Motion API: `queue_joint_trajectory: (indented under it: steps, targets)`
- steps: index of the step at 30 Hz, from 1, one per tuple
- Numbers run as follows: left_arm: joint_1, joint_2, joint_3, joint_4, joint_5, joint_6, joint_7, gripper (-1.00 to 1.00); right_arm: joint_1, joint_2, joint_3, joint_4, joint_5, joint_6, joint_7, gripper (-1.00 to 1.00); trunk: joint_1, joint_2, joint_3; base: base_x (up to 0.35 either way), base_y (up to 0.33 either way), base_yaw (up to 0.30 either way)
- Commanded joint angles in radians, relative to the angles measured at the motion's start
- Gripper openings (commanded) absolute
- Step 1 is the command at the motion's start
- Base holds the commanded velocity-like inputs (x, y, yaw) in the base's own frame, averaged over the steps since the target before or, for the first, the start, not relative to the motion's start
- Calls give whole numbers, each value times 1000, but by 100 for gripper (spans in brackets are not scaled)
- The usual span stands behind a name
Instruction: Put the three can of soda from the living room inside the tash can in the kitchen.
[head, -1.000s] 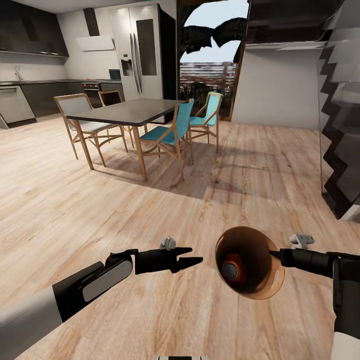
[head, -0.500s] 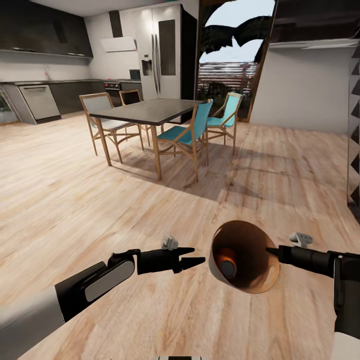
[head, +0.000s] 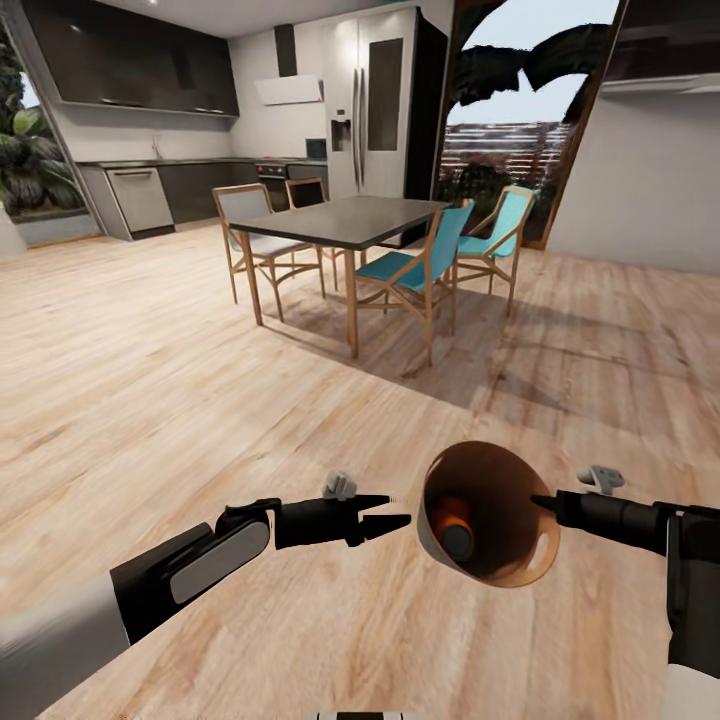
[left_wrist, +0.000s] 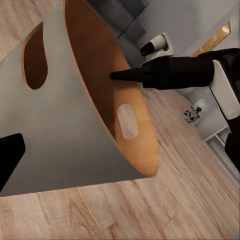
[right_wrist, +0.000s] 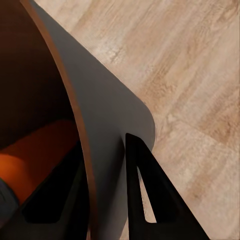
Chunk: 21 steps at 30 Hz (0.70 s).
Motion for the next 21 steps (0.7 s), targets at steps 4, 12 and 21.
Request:
queue_joint_trajectory:
  steps: [4, 12, 21]
  targets:
    - [0, 0, 0, 7, 1, 0, -1, 100, 0, 0, 2, 0, -14, 12, 3, -100, 0, 0, -1, 0, 0, 253]
    - [0, -1, 0, 13, 0, -2, -2, 100, 0, 0, 3, 0, -14, 12, 3, -100, 0, 0, -5, 0, 0, 253]
    - [0, -7, 0, 14, 0, -2, 3, 100, 0, 1, 4, 0, -14, 12, 3, -100, 0, 0, -13, 0, 0, 251]
